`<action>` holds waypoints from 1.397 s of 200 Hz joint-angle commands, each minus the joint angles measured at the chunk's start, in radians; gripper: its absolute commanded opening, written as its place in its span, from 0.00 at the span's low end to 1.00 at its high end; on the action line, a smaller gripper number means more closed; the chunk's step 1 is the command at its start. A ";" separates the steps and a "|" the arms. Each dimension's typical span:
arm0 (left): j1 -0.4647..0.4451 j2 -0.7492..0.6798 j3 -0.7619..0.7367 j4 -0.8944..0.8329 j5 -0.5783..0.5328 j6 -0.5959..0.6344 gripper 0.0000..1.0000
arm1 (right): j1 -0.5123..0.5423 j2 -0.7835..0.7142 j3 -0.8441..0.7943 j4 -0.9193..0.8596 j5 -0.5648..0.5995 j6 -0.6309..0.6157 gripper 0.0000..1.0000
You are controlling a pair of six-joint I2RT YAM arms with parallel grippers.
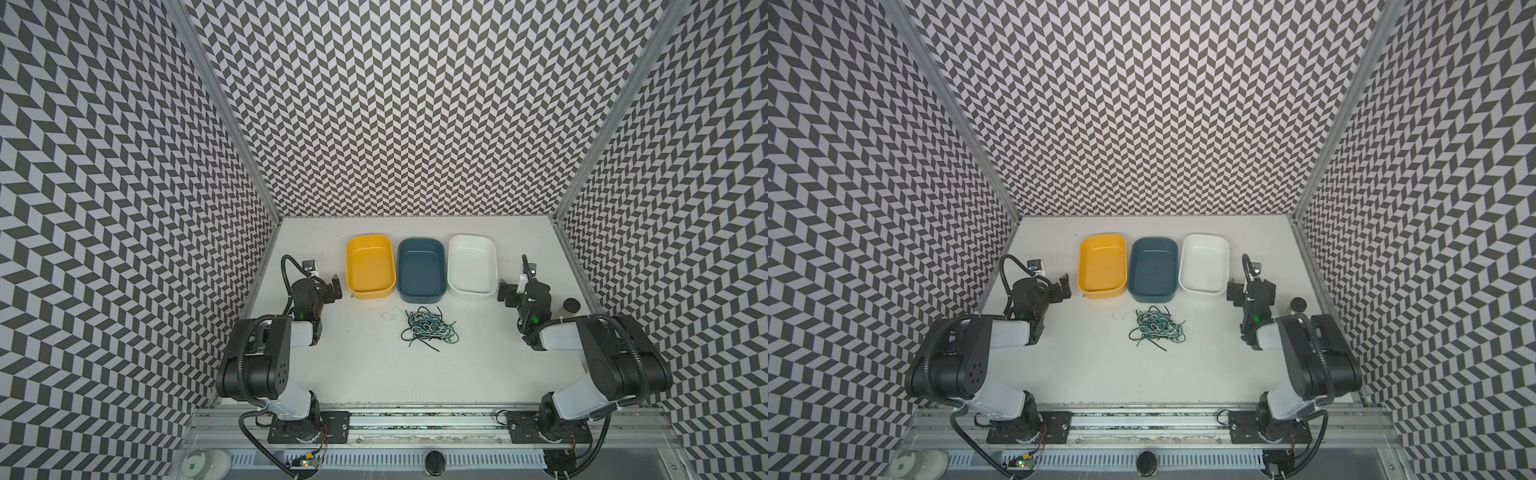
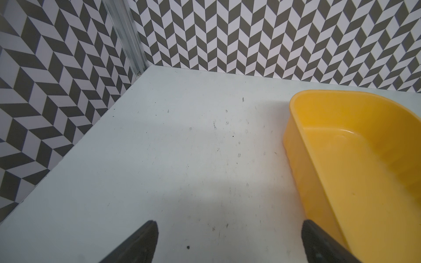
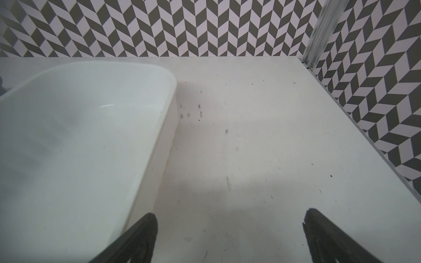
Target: Untangle the cables
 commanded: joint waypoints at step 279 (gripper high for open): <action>-0.322 -0.722 0.351 -1.112 0.030 -0.641 1.00 | 0.379 -0.693 0.348 -1.183 -0.496 0.529 0.91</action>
